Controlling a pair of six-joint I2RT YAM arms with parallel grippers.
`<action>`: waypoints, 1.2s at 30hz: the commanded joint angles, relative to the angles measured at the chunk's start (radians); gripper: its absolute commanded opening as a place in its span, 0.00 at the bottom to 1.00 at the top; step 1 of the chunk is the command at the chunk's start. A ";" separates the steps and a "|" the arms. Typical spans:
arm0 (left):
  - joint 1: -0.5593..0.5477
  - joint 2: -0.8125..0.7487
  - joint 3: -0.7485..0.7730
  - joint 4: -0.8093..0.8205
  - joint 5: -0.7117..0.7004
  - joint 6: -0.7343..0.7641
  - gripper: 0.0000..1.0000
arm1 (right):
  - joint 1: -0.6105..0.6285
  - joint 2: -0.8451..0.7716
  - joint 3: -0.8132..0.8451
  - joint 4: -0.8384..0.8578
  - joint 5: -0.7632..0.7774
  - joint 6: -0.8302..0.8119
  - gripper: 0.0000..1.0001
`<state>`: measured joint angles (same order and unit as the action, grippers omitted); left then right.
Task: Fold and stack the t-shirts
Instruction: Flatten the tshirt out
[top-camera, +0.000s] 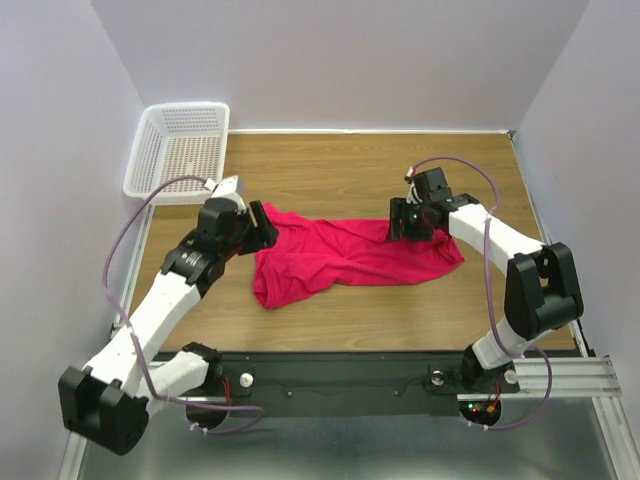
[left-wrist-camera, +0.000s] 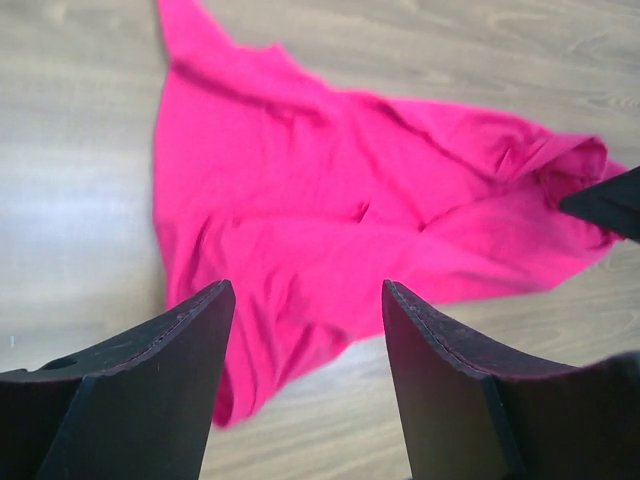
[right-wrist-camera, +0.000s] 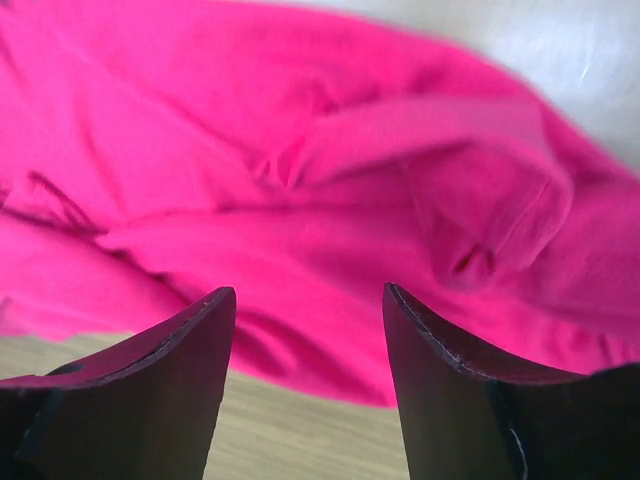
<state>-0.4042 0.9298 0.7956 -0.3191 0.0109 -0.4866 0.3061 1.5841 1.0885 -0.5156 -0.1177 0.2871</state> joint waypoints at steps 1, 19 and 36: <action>-0.001 0.157 0.095 0.069 0.043 0.086 0.72 | 0.004 0.046 0.080 0.029 0.069 -0.043 0.66; -0.005 0.721 0.143 0.192 0.207 0.154 0.41 | -0.221 0.241 0.336 0.000 0.345 0.062 0.48; -0.005 0.649 0.142 0.167 0.116 0.178 0.50 | -0.335 0.145 0.237 -0.012 -0.194 0.000 0.63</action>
<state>-0.4065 1.5875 0.9264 -0.1467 0.1417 -0.3321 -0.0166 1.7885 1.4002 -0.5201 -0.1677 0.3065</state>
